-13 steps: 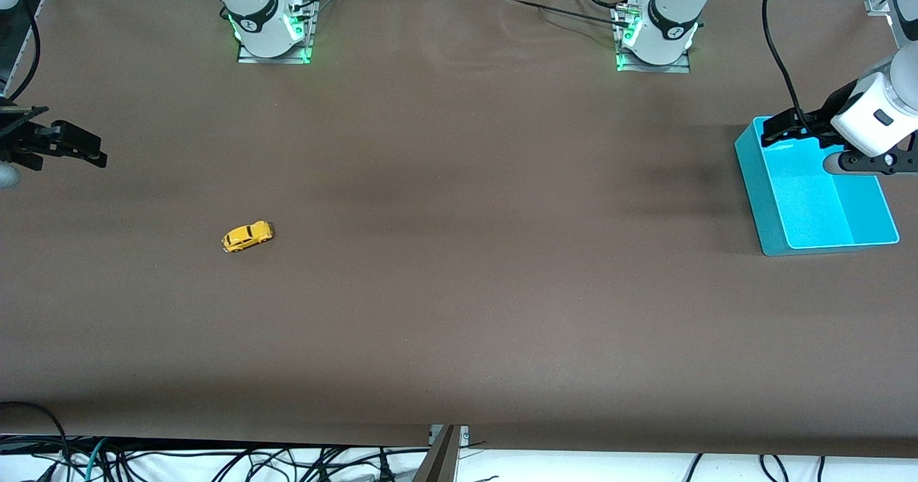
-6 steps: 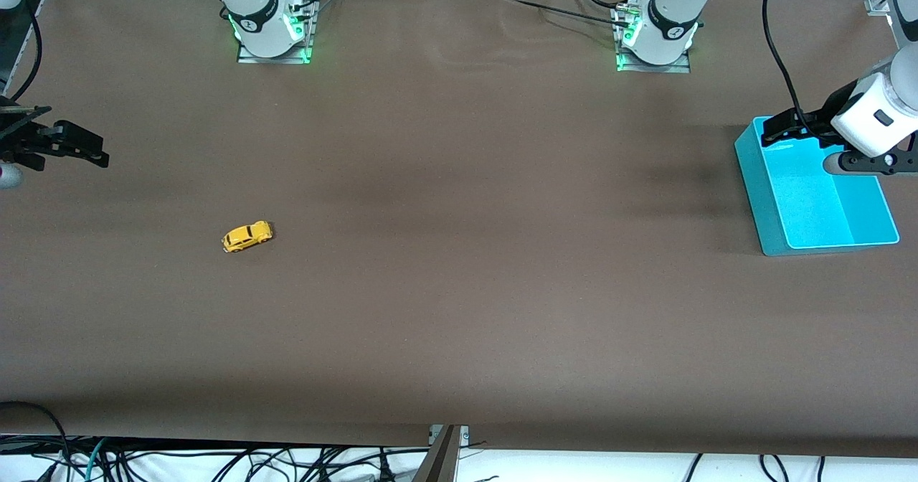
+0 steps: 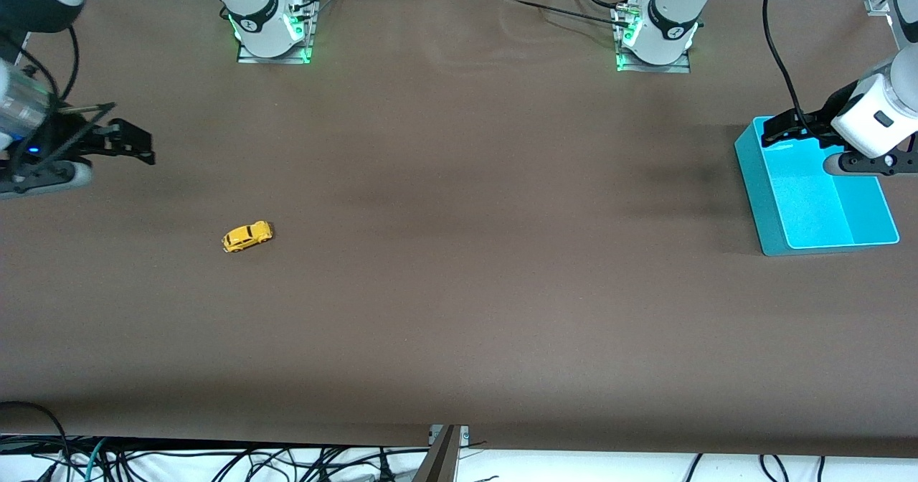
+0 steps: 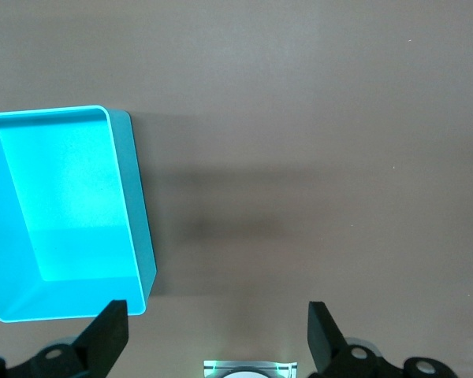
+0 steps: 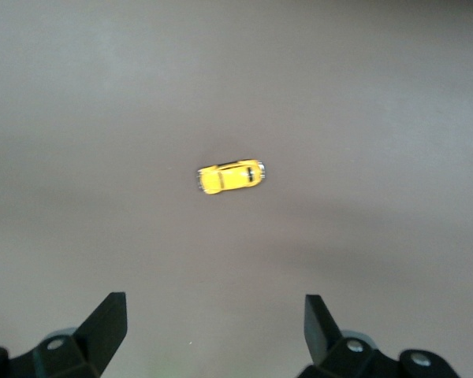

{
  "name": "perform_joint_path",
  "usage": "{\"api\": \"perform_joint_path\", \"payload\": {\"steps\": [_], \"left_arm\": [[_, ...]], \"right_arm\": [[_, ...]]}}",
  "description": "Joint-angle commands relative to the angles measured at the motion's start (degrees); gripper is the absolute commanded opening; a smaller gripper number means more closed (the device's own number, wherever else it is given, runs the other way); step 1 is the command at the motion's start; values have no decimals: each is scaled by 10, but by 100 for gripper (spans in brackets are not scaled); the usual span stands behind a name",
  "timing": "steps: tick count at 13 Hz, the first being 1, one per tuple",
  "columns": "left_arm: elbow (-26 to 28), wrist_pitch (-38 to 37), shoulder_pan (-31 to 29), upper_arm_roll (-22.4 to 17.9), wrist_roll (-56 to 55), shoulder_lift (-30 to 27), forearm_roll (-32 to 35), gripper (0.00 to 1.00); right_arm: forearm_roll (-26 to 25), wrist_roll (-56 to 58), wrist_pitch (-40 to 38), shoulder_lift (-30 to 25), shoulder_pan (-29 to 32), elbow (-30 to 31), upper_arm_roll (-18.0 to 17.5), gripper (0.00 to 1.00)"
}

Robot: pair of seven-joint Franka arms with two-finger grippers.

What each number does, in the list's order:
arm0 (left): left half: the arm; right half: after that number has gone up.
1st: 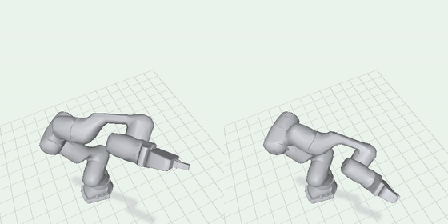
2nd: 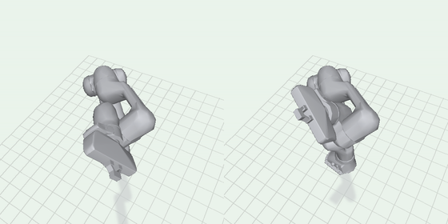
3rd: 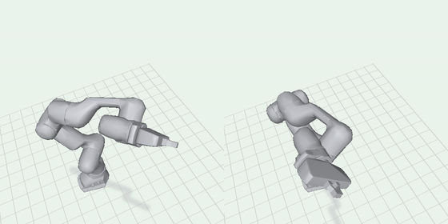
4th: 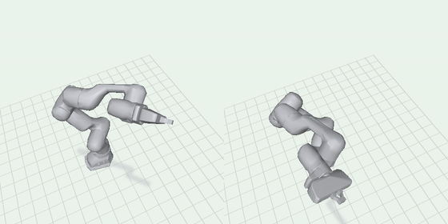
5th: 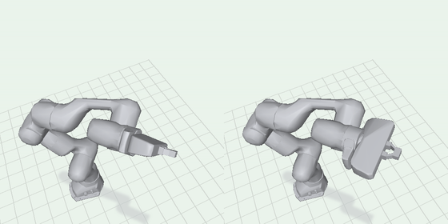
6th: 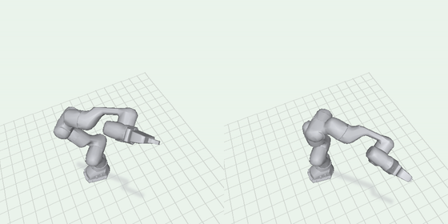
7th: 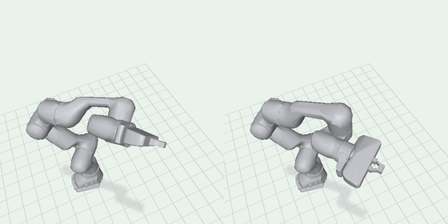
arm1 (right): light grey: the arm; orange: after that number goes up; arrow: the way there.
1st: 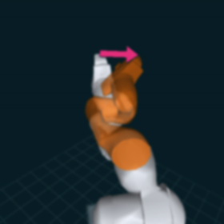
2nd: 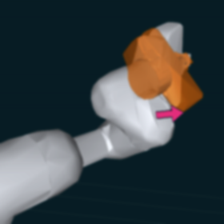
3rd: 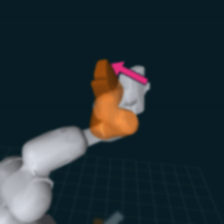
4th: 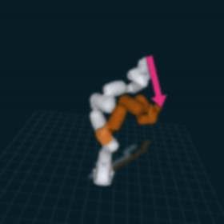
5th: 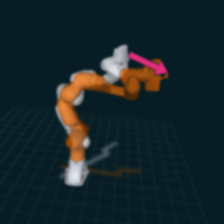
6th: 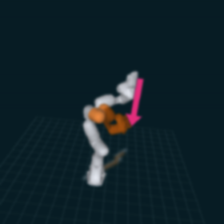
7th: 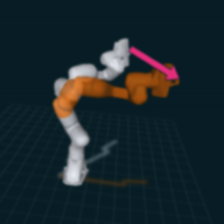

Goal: Wind and store yellow beetle car
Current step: 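Reach the right gripper down toward the yellow beetle car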

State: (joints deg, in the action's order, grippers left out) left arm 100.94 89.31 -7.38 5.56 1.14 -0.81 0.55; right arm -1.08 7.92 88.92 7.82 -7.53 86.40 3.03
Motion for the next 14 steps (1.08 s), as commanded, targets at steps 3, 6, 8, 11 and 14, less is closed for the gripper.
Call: {"api": "perform_joint_path", "payload": {"steps": [3, 6, 8, 11, 14], "left_arm": [[-7, -9, -4, 3, -2, 2, 12, 100], [-7, -9, -4, 4, -2, 2, 13, 100], [-7, -9, -4, 4, -2, 2, 13, 100], [-7, -9, -4, 4, -2, 2, 12, 100], [-8, -9, -4, 4, -2, 3, 12, 100]], "right_arm": [[-6, 37, -58, 14, -6, 3, 2, 99], [-11, 246, -40, 34, -1, 3, 3, 99], [-14, 360, -3, 54, -1, 9, 3, 99], [-9, 522, 110, 91, 0, 49, 3, 99], [-9, 610, 209, 83, 0, 149, 3, 99]]}}
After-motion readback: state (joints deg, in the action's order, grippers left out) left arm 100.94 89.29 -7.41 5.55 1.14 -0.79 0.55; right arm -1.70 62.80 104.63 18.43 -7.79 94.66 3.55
